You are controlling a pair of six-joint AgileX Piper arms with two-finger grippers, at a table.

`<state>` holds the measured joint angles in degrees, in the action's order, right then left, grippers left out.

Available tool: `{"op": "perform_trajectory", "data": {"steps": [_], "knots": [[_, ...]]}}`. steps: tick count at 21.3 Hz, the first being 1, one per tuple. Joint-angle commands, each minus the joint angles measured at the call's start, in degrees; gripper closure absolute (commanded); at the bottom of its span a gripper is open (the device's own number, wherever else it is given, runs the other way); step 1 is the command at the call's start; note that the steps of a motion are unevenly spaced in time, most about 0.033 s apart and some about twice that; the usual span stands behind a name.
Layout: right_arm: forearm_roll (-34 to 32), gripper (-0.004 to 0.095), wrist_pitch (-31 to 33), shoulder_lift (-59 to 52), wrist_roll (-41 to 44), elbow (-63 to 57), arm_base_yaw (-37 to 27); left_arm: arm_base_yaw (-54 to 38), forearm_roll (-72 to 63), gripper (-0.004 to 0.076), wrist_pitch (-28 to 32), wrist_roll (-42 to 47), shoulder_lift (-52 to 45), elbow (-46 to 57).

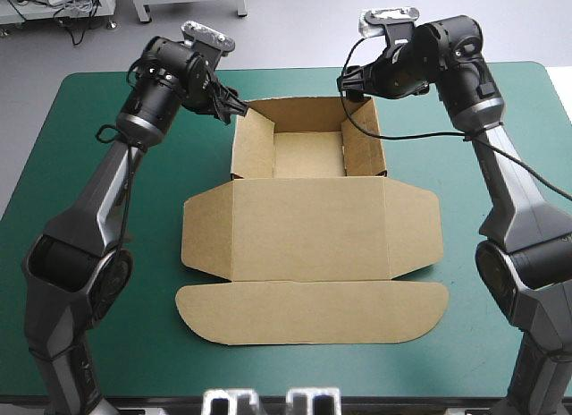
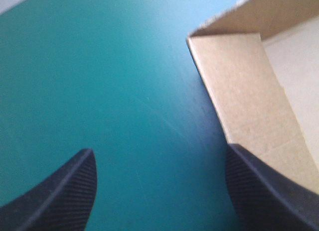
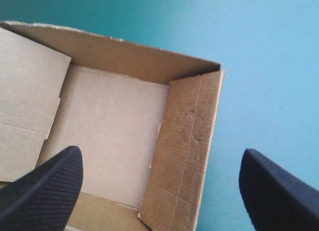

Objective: Fold the box

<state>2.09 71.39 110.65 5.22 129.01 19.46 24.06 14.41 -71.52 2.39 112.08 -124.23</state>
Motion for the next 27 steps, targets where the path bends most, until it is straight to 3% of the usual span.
{"op": "perform_trajectory", "data": {"steps": [1,4,5,6,7,9,14,17,19,22,25,27], "knots": [[-1.33,0.0113,0.17,-3.99,-0.77,2.69,-0.42,-0.02,-1.26,0.0225,-2.27,-0.16,-8.04,-5.95],[-1.33,0.0113,0.17,-3.99,-0.77,2.44,-0.42,-0.02,-7.62,0.0339,-2.29,-7.82,-13.37,-6.3],[-1.4,0.0113,0.17,-3.89,-0.77,1.51,-0.42,-0.02,-10.91,0.0469,-2.29,-11.4,-17.64,-4.82],[-2.09,0.0113,0.17,-3.53,-0.77,0.93,-0.42,-0.02,-11.8,0.0535,-2.29,-12.71,-19.8,-3.48],[-4.53,0.0113,0.17,-2.8,-0.77,-0.05,-0.42,-0.02,-12.08,0.0657,-2.39,-14.91,-24.23,0.46],[-5.78,0.0113,0.17,-0.9,-0.43,-1.12,-0.42,-0.02,-11.83,0.0731,-2.39,-15.08,-30.48,9.44],[-6.01,0.0113,0.17,6.51,-0.07,-2.18,-0.42,-0.02,-7.16,0.0733,-2.29,-15.69,-45.43,39.07],[-4.51,0.0117,0.17,10.85,-0.07,-2.18,-0.42,-0.02,-3.89,0.0733,-2.29,-12.63,-50.17,51.08],[-3.68,0.0188,0.17,13.25,-0.07,-2.18,-0.42,-0.02,-3.08,0.0733,-2.29,-11.09,-52.17,55.87],[-2.81,0.0604,0.17,14.5,0.42,-2.18,-0.42,-0.02,-1.7,0.0733,-2.13,-9.26,-52.66,57.64],[-4.36,0.0882,0.17,14.5,0.3,-2.07,-0.81,-0.02,-0.89,0.0733,-0.9,-7.92,-52.66,57.64],[-4.21,0.0923,0.17,14.27,0.3,-2.07,-2.08,-0.02,-0.65,0.0733,-0.12,-6.8,-52.66,57.64]]}}
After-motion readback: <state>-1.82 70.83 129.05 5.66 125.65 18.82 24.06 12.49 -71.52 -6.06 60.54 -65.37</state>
